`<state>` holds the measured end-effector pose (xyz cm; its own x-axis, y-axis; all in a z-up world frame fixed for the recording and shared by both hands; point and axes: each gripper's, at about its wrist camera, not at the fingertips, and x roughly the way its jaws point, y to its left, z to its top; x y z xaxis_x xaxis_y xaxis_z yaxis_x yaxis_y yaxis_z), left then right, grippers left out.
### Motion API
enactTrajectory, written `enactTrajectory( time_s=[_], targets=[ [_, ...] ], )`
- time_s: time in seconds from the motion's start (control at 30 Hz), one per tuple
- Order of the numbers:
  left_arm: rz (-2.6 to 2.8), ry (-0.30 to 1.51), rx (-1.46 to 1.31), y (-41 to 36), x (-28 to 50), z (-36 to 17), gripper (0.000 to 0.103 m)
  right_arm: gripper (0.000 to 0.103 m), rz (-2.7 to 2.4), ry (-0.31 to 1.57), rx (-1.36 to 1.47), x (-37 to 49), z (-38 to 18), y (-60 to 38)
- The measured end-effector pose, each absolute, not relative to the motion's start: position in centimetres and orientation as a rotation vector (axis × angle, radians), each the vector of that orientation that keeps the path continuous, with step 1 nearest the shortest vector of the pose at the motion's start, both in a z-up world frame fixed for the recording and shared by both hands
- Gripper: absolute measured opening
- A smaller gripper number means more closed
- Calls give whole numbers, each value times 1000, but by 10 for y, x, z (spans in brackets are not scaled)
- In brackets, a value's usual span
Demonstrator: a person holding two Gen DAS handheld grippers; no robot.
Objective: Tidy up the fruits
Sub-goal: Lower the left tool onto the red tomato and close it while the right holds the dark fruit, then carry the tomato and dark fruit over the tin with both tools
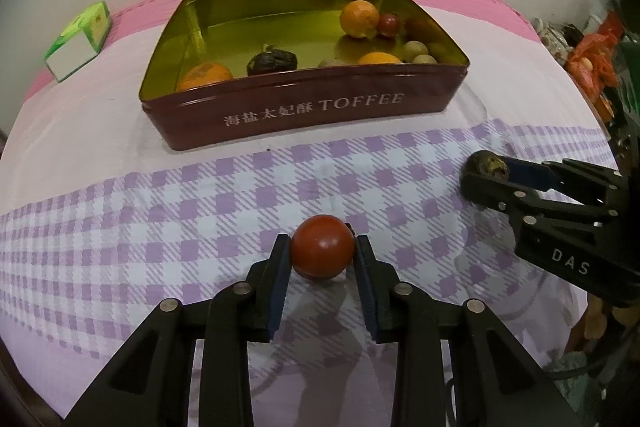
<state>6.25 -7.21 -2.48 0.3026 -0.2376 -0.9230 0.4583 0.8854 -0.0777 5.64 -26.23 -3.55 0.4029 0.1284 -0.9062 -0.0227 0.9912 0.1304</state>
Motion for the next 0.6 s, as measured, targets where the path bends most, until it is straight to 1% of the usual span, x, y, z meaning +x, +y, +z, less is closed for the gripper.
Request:
enactTrajectory(
  time_s=[0.6],
  targets=[
    [-384, 1106, 222, -58, 66, -15, 33, 38, 93, 1150, 95, 57, -35, -260]
  ],
)
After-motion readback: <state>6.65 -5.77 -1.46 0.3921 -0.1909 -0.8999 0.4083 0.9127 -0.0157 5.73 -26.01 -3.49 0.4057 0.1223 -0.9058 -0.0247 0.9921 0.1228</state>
